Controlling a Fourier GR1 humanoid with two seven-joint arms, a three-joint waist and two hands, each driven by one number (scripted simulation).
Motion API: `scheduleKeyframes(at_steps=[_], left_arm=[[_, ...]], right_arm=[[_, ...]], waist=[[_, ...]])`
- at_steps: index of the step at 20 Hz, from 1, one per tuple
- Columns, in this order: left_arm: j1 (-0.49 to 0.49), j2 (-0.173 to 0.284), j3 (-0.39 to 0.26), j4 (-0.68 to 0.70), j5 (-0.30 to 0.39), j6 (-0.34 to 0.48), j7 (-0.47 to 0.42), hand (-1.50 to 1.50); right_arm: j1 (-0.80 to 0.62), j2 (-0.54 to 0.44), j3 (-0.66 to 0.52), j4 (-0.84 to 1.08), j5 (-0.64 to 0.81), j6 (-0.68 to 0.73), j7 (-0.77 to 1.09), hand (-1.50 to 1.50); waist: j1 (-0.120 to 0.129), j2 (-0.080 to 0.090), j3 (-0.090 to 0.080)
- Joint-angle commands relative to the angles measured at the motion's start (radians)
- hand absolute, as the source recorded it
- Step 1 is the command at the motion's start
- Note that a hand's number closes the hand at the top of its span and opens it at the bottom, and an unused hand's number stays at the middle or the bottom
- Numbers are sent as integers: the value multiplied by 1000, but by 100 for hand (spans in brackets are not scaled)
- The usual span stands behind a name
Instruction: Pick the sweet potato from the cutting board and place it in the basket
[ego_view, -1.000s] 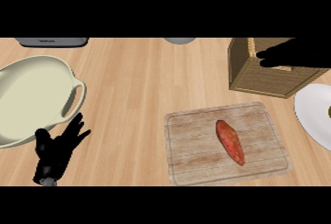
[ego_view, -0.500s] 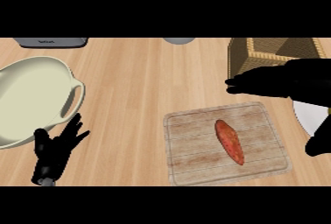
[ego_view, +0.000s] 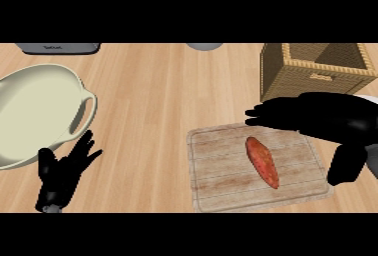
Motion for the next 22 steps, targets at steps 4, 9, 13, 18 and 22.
scheduleKeyframes(at_steps=[4,9,13,18,22], left_arm=[[27,0,6,88,-6,-24,34,0],[23,-34,-11,93,-20,-18,41,0],[28,-56,-37,49,-71,35,69,0],[69,-32,-3,6,-47,3,70,0],[36,-33,8,36,-41,-11,88,0]], right_arm=[[44,40,53,88,146,-85,-121,-150],[82,73,70,104,211,-138,-159,-150],[47,116,73,224,275,-197,-203,-150],[59,162,55,196,270,-166,-183,-150],[99,204,112,154,326,-180,-151,-150]], waist=[[-2,8,-10],[-6,7,-10],[8,10,-10],[2,5,-10],[-4,5,-10]])
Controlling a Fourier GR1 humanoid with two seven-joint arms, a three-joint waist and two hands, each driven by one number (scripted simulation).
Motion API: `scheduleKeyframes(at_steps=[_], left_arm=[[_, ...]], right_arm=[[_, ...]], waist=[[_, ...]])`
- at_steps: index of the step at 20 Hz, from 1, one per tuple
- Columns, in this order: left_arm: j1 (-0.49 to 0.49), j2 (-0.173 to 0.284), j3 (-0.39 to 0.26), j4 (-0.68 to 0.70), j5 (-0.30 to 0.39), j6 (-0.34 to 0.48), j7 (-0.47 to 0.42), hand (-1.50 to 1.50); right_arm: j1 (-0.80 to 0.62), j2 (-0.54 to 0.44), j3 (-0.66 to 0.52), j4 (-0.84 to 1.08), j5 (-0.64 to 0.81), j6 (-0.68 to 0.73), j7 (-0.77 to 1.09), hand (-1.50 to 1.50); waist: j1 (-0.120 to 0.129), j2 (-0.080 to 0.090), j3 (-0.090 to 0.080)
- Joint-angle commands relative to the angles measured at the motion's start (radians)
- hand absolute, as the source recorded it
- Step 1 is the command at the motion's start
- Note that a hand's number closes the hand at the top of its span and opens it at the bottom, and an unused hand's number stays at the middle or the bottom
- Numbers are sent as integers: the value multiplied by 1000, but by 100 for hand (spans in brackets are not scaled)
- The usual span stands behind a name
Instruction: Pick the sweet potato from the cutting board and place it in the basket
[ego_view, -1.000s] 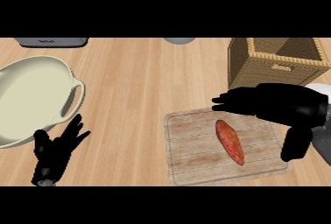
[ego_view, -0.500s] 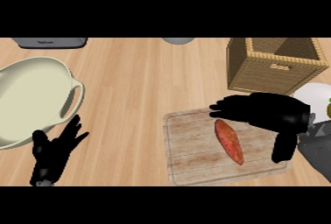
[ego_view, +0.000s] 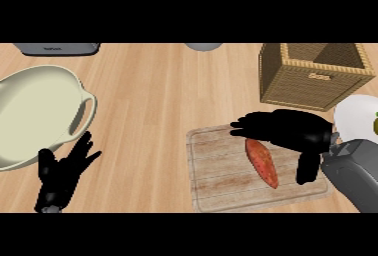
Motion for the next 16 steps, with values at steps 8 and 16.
scheduleKeyframes(at_steps=[8,16], left_arm=[[13,-9,12,128,-6,-44,-10,0],[46,-39,-17,52,-42,-15,37,0]], right_arm=[[28,2,70,68,166,-48,-42,-150],[16,73,43,137,199,-48,-55,-150]], waist=[[-6,10,-13],[1,9,-13]])
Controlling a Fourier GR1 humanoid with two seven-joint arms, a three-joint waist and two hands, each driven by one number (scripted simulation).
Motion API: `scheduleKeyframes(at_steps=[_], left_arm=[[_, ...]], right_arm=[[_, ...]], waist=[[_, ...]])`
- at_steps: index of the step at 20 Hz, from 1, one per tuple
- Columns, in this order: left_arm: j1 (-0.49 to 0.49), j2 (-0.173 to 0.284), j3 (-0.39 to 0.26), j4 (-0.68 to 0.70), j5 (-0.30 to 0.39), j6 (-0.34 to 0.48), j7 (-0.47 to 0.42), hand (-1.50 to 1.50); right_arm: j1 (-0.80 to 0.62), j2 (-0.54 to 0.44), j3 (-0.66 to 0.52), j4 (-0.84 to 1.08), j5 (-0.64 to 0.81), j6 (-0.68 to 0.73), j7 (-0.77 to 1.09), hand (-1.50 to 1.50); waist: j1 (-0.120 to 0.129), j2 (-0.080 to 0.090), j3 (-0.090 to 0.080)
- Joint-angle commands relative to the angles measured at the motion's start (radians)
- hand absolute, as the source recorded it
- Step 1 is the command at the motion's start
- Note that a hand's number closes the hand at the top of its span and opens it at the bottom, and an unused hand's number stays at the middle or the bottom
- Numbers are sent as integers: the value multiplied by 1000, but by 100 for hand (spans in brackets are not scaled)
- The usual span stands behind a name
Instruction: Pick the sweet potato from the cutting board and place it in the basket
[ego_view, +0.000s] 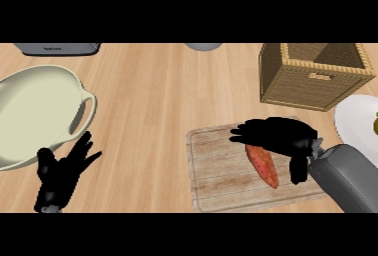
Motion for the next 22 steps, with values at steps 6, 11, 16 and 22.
scheduleKeyframes(at_steps=[6,11,16,22], left_arm=[[14,3,7,63,-2,-35,54,0],[44,-54,-50,-5,-68,32,72,0],[48,2,36,48,-4,-44,29,0],[49,-49,-8,88,-56,-14,-7,0]], right_arm=[[-10,50,-26,56,47,-17,-40,-150],[63,64,26,78,131,-138,-84,150],[63,40,40,26,191,-210,-141,150],[17,196,-10,129,225,-209,36,150]], waist=[[1,11,-13],[1,9,-13],[-5,8,-14],[-2,10,-14]])
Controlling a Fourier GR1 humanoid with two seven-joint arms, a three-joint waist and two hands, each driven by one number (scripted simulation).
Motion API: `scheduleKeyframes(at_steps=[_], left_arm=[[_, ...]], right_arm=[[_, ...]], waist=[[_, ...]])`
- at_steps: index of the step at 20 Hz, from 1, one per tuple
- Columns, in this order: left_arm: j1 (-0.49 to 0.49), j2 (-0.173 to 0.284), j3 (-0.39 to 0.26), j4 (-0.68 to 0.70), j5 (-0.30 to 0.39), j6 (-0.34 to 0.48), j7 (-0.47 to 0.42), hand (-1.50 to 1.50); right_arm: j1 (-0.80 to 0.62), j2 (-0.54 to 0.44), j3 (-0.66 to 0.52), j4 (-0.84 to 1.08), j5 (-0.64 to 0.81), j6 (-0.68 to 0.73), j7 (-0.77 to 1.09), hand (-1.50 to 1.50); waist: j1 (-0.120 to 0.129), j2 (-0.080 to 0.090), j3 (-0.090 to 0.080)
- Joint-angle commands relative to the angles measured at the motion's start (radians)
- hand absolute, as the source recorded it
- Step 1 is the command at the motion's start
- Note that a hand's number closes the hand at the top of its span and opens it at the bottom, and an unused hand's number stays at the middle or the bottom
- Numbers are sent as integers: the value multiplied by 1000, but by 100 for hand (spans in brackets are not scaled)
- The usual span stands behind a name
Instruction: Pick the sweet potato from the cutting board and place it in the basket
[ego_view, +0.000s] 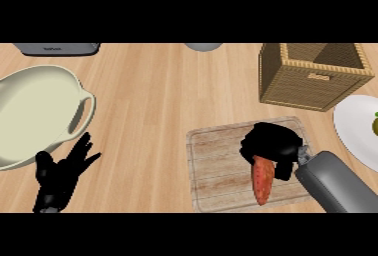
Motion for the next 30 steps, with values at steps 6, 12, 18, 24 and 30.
scheduleKeyframes(at_steps=[6,12,18,24,30], left_arm=[[56,0,10,34,3,11,44,0],[60,8,-10,24,8,-21,60,0],[37,-37,-44,36,-18,15,57,0],[10,8,-6,44,1,-12,87,0],[1,-25,-17,30,-26,29,104,0]], right_arm=[[42,331,-201,86,63,21,739,150],[-11,458,-174,-27,65,-154,1133,150],[-102,462,-273,-238,-210,-532,1190,150],[-345,463,-234,-327,-128,-622,1527,150],[-566,446,-414,-261,-39,-485,1632,150]], waist=[[-39,6,-15],[10,9,-11],[19,10,-7],[9,6,-13],[-2,9,-12]])
